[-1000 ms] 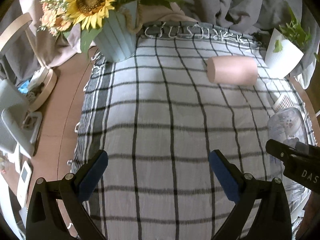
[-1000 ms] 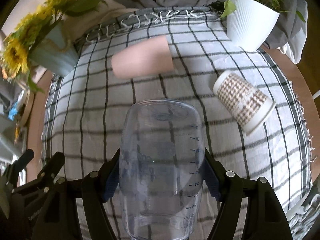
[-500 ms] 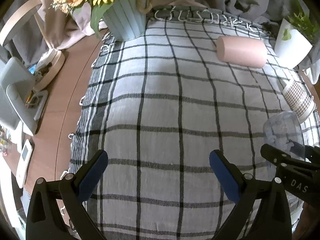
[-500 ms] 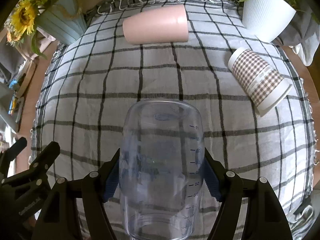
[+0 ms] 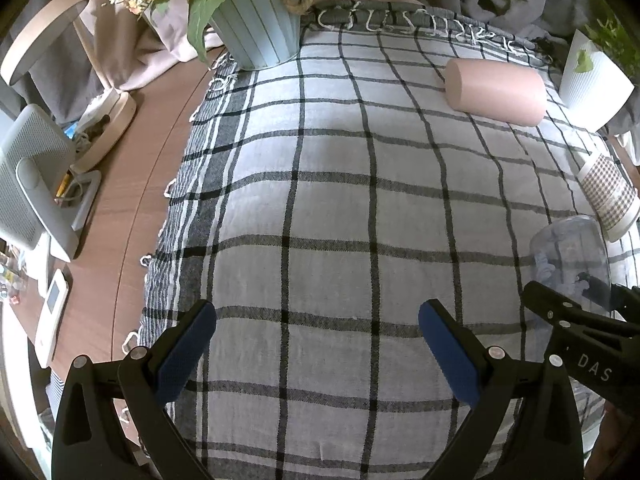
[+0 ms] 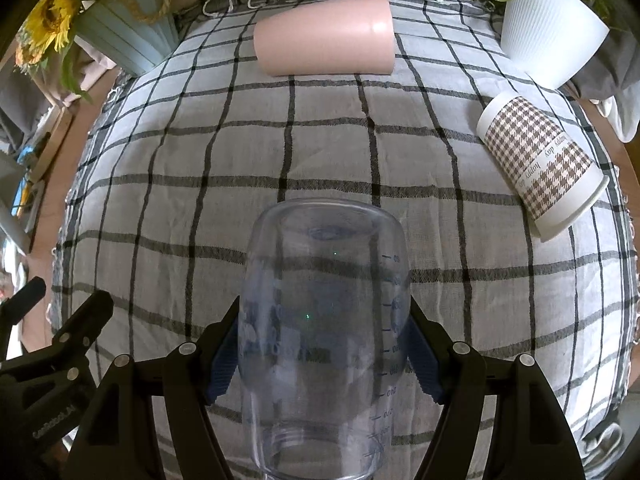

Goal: Flip cup upside down

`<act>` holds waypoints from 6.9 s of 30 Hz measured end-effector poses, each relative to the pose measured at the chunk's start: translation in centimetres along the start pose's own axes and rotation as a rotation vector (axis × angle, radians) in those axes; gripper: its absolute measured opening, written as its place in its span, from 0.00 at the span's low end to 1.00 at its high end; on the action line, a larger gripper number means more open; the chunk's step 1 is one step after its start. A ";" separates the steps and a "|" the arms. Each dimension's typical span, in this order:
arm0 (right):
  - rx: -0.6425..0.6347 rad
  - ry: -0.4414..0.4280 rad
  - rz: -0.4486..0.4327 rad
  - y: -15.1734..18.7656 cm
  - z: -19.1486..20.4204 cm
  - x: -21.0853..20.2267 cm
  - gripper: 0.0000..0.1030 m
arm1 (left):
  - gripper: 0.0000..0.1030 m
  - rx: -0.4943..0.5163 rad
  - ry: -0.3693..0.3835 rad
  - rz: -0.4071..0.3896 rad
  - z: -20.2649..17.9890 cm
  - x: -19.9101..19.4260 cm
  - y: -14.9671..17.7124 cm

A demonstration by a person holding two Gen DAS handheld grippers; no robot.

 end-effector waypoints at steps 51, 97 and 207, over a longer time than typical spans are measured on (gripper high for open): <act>0.390 0.013 -0.236 1.1 -15.1 -10.2 0.79 | 0.95 0.221 0.240 0.231 -16.7 -3.1 -5.1; 0.322 -0.019 -0.263 0.4 -14.9 -11.5 0.79 | 0.69 0.109 0.225 0.018 -14.4 -8.5 -5.8; -0.109 0.078 -0.812 26.7 -0.1 -34.9 0.91 | 1.00 -0.191 0.093 -0.714 2.2 -34.4 20.5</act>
Point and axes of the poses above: each gripper's, at about its wrist camera, not at the fingertips, and x roughly the way its jaws point, z to its left, y to its underside, the point moved 3 cm from there along x, roughly the way its jaws point, and after that the axes turned 12 degrees about -y, right-handed, at the moved point
